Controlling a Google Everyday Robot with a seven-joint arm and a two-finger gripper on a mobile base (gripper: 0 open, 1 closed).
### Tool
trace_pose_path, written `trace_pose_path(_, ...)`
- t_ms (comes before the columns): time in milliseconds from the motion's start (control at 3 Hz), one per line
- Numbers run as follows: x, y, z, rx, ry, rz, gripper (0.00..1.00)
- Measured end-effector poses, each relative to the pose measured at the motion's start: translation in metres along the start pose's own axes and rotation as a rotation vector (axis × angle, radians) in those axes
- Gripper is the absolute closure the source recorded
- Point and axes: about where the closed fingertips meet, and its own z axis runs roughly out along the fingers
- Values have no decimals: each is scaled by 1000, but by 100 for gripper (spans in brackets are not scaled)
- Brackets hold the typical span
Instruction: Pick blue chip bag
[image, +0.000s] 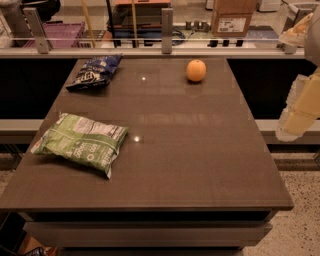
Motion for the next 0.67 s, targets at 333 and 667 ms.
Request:
trace_pose_path(333, 0, 0, 0, 0, 0, 0, 0)
trace_pose_path(667, -3, -2, -3, 13, -18, 7, 0)
